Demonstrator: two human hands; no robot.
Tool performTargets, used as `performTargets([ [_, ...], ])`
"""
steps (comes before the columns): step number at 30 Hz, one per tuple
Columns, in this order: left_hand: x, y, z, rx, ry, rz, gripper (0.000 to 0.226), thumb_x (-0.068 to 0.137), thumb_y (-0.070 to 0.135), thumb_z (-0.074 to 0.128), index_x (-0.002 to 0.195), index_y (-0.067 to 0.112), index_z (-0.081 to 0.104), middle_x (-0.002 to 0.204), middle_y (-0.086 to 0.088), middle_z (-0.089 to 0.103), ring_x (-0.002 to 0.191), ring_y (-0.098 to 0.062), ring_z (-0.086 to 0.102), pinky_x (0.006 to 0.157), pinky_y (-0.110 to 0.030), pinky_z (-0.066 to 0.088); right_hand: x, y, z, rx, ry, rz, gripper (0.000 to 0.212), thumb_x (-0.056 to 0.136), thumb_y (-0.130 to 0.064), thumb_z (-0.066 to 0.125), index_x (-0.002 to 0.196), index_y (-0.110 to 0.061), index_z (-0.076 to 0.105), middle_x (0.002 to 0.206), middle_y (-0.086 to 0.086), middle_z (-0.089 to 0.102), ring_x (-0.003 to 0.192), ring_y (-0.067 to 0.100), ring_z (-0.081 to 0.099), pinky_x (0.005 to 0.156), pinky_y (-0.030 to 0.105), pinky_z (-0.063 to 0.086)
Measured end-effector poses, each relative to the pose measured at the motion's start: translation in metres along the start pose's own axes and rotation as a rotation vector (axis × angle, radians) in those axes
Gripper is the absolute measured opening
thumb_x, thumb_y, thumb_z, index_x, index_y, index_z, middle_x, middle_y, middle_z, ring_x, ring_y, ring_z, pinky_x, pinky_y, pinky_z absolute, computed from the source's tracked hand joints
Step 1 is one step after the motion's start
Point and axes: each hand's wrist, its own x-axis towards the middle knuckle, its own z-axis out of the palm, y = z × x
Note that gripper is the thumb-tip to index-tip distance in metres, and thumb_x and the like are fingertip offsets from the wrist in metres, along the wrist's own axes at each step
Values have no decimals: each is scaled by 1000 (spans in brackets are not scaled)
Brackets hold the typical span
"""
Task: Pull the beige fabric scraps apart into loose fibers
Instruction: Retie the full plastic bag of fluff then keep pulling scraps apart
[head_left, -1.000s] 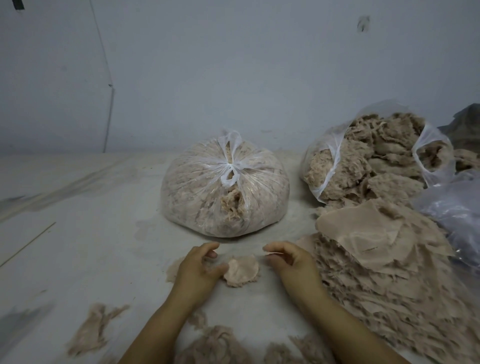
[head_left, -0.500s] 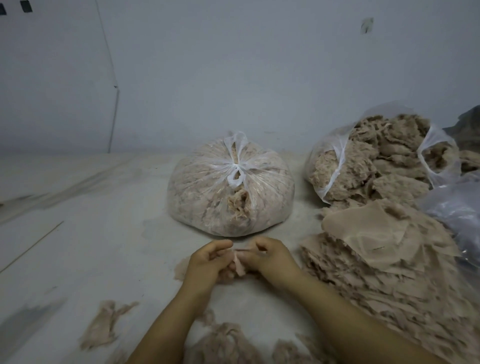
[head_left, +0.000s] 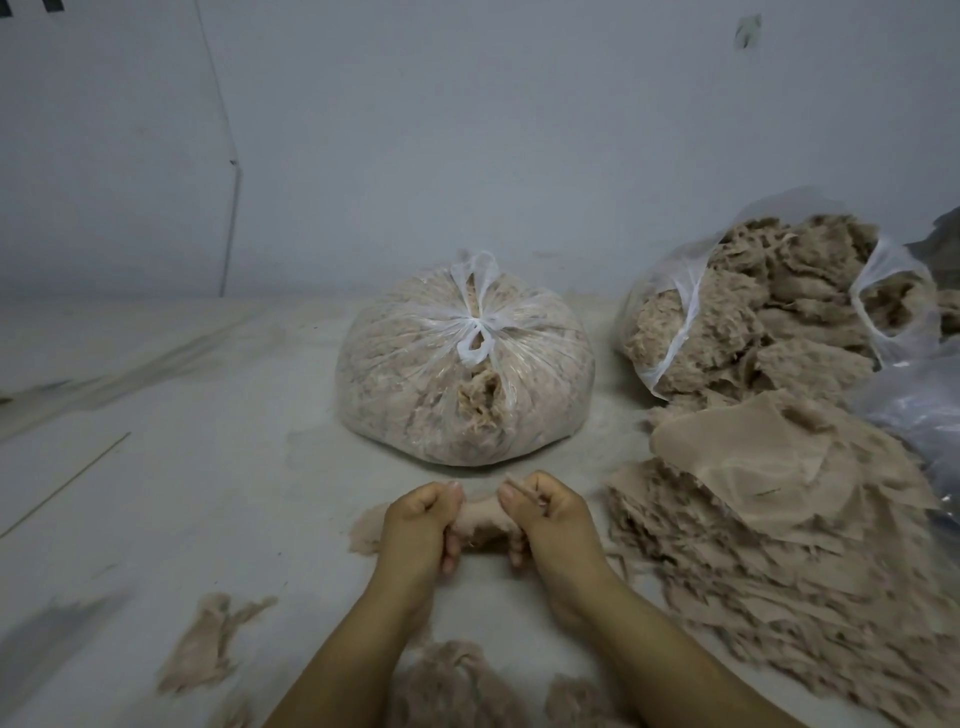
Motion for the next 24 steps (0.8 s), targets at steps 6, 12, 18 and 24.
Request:
performTargets([
  [6,11,-1,-19,-126,130,-47,43,98,31,47,61,8,51,43,-2,41,32,-8,31,33,-15,21,4,-5,-18,105,52,52,20,92,-15,61,73,-10,55,62,8,54,49,15,45,40,22,37],
  [12,-2,-9,1,-56,-223,-71,15,76,22,73,88,14,67,81,-9,68,67,-16,65,58,-29,54,-3,0,-12,21,-29,52,18,91,-22,62,77,-11,60,62,3,63,51,13,57,43,23,44],
  [18,0,0,-8,-7,-279,26,20,81,-5,65,90,9,54,62,-5,64,50,-14,55,50,-21,48,2,4,-16,-19,78,-20,21,92,-13,59,71,-14,55,53,2,50,43,11,42,38,21,33],
  [24,0,3,-15,56,-280,67,35,85,-8,57,68,17,76,79,3,73,62,-11,61,62,-18,51,3,10,-16,-44,97,-54,20,94,-19,59,75,-12,56,49,-2,53,40,8,43,37,20,33],
])
